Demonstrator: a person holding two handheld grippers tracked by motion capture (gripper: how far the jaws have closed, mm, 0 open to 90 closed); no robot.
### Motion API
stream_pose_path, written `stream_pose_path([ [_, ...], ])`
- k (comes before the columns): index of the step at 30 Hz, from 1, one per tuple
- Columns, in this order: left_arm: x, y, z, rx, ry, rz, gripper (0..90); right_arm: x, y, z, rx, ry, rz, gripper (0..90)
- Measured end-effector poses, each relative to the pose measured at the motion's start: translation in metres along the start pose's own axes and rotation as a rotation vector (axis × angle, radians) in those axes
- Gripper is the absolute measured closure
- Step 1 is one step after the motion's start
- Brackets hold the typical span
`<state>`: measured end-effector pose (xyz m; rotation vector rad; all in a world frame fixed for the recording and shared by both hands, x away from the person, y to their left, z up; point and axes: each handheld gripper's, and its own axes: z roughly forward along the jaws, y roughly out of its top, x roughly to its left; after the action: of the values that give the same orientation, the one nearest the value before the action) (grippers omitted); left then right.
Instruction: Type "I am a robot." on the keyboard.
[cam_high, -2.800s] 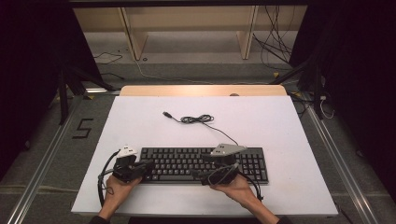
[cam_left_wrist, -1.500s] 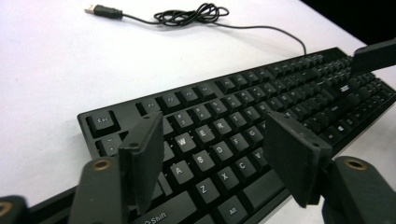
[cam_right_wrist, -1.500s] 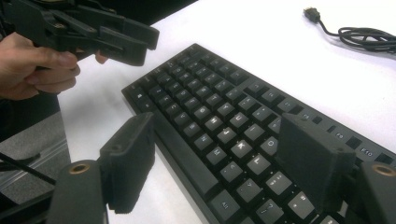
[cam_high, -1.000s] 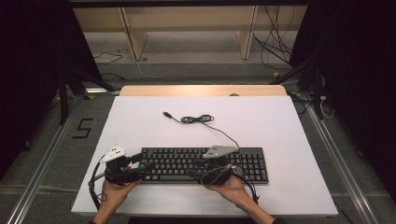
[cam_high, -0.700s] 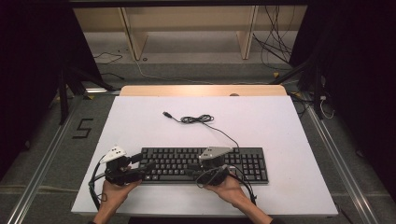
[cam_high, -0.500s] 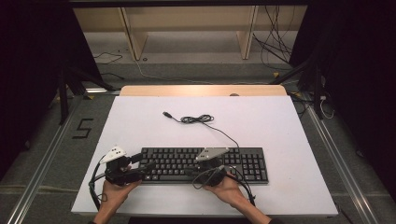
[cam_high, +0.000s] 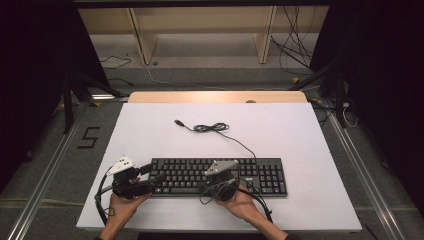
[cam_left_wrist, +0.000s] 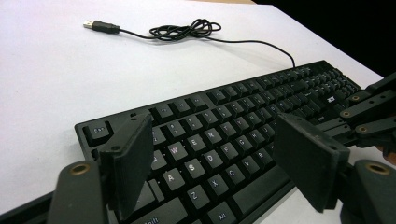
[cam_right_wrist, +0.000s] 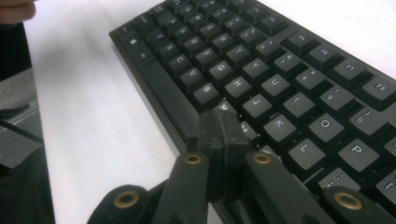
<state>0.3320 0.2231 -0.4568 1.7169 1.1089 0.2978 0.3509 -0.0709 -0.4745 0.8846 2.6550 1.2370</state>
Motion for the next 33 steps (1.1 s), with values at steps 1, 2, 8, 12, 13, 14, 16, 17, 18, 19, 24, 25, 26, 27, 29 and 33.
stream_pose_path([
  [1,0.000,0.000,0.000,-0.001,0.000,0.001,28.6,0.000,0.000,0.000,0.003,-0.002,0.001,90.0],
  [2,0.000,0.000,0.000,-0.001,0.001,0.002,28.6,0.000,-0.001,0.001,0.006,-0.004,-0.002,90.0],
  [8,0.000,0.000,0.000,-0.001,0.002,0.001,28.6,-0.001,-0.002,0.003,0.018,-0.013,-0.009,90.0],
  [12,0.000,0.000,0.000,0.004,0.001,0.004,28.6,-0.001,-0.004,0.005,0.031,-0.027,-0.024,90.0],
  [13,0.000,0.000,0.000,0.004,0.001,0.004,28.5,-0.001,-0.005,0.005,0.027,-0.025,-0.021,90.0],
  [14,0.000,0.000,0.000,0.004,0.001,0.004,28.5,0.000,-0.005,0.005,0.025,-0.026,-0.023,90.0],
  [16,0.000,0.000,0.001,0.005,0.001,0.004,28.5,0.000,-0.005,0.005,0.025,-0.032,-0.033,90.0],
  [17,0.000,0.000,0.001,0.006,0.002,0.004,28.5,0.001,-0.005,0.005,0.026,-0.034,-0.033,90.0],
  [18,0.000,0.000,0.000,0.006,0.003,0.004,28.5,0.001,-0.005,0.005,0.027,-0.034,-0.033,90.0],
  [19,0.000,0.000,0.000,0.006,0.003,0.004,28.5,0.001,-0.005,0.005,0.025,-0.034,-0.035,90.0],
  [24,0.001,0.000,0.001,0.009,0.006,0.005,28.5,0.000,-0.004,0.004,0.021,-0.028,-0.021,90.0],
  [25,0.001,0.000,0.001,0.007,0.007,0.004,28.6,0.000,-0.004,0.004,0.015,-0.027,-0.013,90.0],
  [26,0.001,0.000,0.001,0.008,0.008,0.004,28.5,-0.001,-0.004,0.003,0.009,-0.026,-0.013,90.0],
  [27,0.001,0.000,0.001,0.008,0.008,0.004,28.5,-0.001,-0.004,0.001,-0.001,-0.021,-0.006,89.4],
  [29,0.002,0.000,0.001,0.008,0.009,0.003,28.6,-0.002,-0.002,-0.002,-0.028,-0.007,0.001,87.6],
  [33,0.003,0.000,0.000,0.008,0.012,0.001,28.5,-0.002,0.000,-0.009,-0.067,0.012,0.015,83.7],
])
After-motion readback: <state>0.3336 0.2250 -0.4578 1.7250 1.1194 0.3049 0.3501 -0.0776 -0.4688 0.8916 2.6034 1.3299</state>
